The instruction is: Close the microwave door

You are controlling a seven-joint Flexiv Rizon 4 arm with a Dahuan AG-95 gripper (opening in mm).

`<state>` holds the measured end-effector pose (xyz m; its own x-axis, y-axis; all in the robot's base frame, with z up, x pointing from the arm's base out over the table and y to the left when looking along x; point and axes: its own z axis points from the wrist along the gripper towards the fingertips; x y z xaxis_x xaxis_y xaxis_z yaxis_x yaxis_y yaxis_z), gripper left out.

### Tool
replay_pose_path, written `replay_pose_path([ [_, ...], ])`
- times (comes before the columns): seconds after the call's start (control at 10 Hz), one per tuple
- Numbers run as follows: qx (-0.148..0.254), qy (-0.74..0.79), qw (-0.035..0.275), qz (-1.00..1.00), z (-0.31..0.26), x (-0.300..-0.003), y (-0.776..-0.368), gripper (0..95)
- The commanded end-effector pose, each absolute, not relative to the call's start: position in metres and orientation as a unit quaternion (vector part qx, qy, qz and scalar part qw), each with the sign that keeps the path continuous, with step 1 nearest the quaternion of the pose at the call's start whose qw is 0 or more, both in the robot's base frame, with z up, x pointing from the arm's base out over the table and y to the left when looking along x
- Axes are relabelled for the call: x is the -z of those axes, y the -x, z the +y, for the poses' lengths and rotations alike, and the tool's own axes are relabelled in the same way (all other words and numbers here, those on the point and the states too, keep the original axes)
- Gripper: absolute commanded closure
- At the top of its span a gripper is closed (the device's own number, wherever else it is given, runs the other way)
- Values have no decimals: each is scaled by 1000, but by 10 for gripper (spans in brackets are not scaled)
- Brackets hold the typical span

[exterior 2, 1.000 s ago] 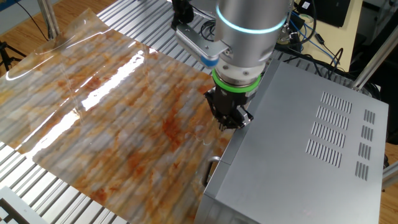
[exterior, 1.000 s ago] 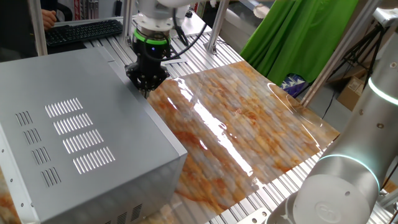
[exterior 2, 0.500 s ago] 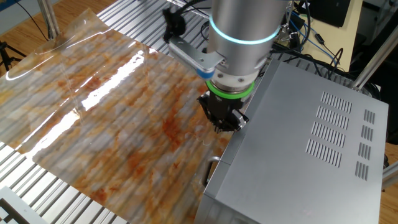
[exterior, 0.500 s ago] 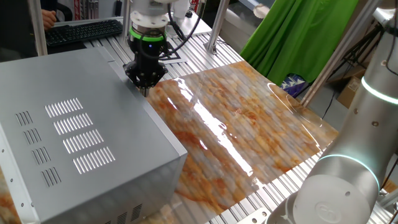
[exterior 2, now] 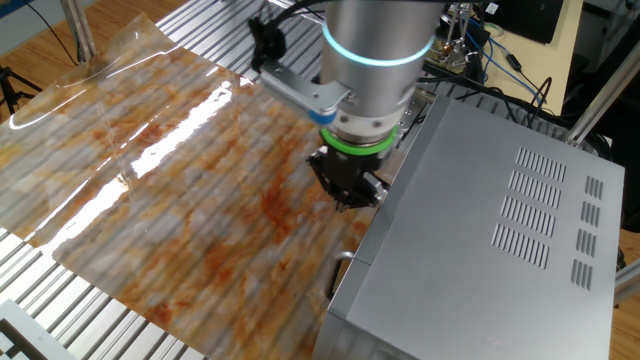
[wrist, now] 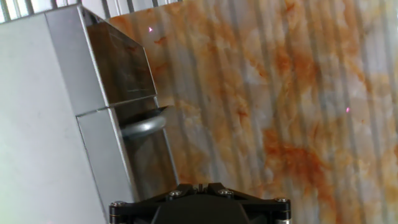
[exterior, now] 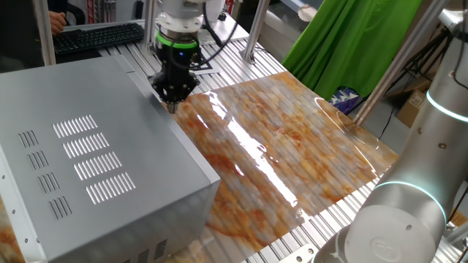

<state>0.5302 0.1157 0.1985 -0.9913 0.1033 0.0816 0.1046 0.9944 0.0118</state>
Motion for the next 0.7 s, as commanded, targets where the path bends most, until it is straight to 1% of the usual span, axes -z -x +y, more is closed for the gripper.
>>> replay_pose_path([
  [0.1, 8, 26, 39, -999, 102, -192, -532, 950],
  [0.7, 12, -14, 39, -999, 70, -172, -529, 950],
])
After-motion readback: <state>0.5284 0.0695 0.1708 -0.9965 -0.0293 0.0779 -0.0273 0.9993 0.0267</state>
